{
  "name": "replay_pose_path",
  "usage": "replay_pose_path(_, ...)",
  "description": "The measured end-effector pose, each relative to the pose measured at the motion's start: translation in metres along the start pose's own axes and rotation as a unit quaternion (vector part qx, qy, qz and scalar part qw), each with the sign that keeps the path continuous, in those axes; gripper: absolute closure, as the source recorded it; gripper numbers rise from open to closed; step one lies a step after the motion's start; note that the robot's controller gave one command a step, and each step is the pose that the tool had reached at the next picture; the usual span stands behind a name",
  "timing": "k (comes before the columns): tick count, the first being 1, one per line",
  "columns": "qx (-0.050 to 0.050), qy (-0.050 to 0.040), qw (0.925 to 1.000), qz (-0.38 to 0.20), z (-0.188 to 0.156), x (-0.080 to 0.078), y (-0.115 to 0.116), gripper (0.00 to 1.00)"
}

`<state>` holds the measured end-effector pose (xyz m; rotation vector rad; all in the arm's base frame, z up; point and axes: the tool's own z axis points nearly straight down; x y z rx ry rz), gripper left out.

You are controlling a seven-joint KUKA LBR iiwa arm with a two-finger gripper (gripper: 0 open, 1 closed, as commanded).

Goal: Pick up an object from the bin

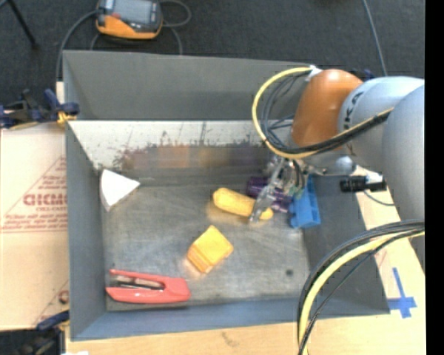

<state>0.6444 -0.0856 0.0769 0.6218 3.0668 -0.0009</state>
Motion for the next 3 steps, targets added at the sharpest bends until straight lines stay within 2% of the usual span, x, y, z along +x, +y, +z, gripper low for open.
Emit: replay_pose_path(3, 0.000, 0.0004, 1.0000, 0.000, -0.014, 0.000, -0.001, 1.00)
